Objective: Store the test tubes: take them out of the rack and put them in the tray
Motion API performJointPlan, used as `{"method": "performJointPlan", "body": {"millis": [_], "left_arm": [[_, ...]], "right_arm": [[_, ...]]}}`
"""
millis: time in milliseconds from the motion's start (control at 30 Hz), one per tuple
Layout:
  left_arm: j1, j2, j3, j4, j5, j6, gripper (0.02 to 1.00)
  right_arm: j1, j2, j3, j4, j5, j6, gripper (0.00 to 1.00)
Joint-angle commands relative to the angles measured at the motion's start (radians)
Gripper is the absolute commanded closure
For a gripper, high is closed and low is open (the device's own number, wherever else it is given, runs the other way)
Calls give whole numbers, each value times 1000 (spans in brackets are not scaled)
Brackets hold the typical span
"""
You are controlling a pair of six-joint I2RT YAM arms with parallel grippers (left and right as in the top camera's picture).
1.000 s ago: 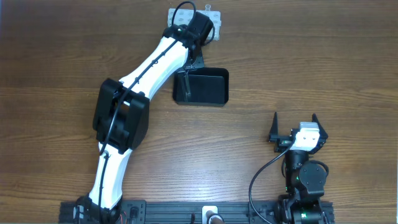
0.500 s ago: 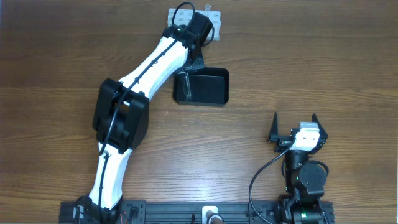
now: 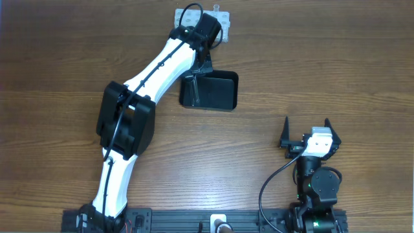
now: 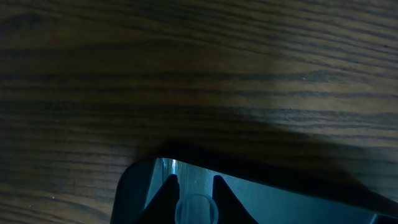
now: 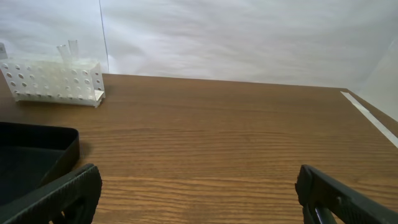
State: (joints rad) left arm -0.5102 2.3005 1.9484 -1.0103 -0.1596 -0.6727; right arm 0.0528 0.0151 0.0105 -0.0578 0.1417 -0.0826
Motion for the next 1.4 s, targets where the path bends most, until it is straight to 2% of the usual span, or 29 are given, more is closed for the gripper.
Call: {"method": "performJointPlan", "body": {"millis": [33,100,233,333,500,600,633,700,800,900,1033,1100,1233,1400], "left_arm": [[2,-6,-6,-4,10,14,755],[2,-6,-6,-4,10,14,680],[2,-8,-6,-3,10,14,603],[0,-24,-6,-3,10,14,509],[-13,-130,-6,-4,-12,15,183],[-40,-235,-6,-4,-140,15,53],[-55,-282,-6,-8,-214,26,53],[-76,-340,-6,-9,-292,76,20],[-106,-450,-6,-8,-436,172,20],[-92,-547,-6,-6,-486,225,20],[3,-650,-6,0,-473,251,20],[72,-694,-7,14,-427,267,23],[208,-824,-118,192,-273,442,20],[340,-1089,-480,571,-77,614,20]], "right_arm": [[-6,-3,-5,-3,9,-1,7],[-6,-3,-5,-3,9,-1,9],[-6,-3,-5,-3,9,-1,9],[-6,-3,-5,-3,9,-1,9],[-6,-3,-5,-3,9,-1,9],[-6,-3,-5,-3,9,-1,9],[-6,-3,-5,-3,9,-1,9],[-6,-3,-5,-3,9,-1,7],[-6,-3,-5,-3,9,-1,9],[-6,-3,-5,-3,9,-1,9],[-6,-3,-5,-3,9,-1,9],[-6,-3,-5,-3,9,-1,9],[-6,-3,-5,-3,9,-1,9],[-6,-3,-5,-3,9,-1,9]]}}
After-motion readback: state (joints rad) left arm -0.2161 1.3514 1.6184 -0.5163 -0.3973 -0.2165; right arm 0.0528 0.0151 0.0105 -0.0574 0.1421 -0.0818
